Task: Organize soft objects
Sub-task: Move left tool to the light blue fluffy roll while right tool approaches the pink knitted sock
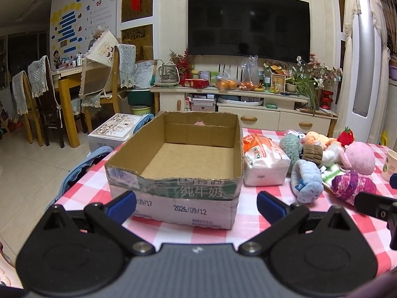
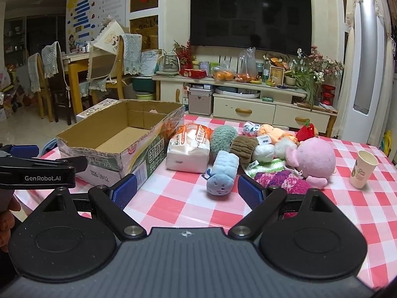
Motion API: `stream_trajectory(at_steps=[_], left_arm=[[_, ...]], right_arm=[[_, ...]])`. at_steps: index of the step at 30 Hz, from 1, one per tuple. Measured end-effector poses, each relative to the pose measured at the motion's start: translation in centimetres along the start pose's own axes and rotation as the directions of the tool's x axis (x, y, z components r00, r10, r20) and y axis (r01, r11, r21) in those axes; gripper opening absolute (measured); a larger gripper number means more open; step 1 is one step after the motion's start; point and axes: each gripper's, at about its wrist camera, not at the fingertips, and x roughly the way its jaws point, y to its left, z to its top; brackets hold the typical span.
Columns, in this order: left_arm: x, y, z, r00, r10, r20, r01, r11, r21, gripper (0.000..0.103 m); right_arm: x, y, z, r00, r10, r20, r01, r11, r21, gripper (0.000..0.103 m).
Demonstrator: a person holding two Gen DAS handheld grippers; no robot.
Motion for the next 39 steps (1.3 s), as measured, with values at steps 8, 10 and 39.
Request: stream_trajectory(at_steps=[8, 10, 39], left_arm=[[0.2, -0.8, -0.2, 1.000, -0.017, -0.018, 0.017, 1.000, 0.006, 0.103], [0.1, -1.0, -0.2, 0.999, -0.028, -0.020, 0.028, 1.000, 0.006, 0.103], [6.8, -13.8, 1.1, 0.956, -0.270, -0.113, 0.290, 0.931, 0.224, 0.103]], right_arm=[[0.6, 0.8, 0.9, 1.000, -0.013, -0.009, 0.014, 1.000, 0.022, 0.103], [0.5, 0.9, 0.9, 1.000, -0.017, -0.010, 0.018, 1.000, 0.023, 0.103], [0.7, -6.5, -2.1, 0.971, -0.223, -0.089, 0.238, 0.939, 0.249, 0.103]])
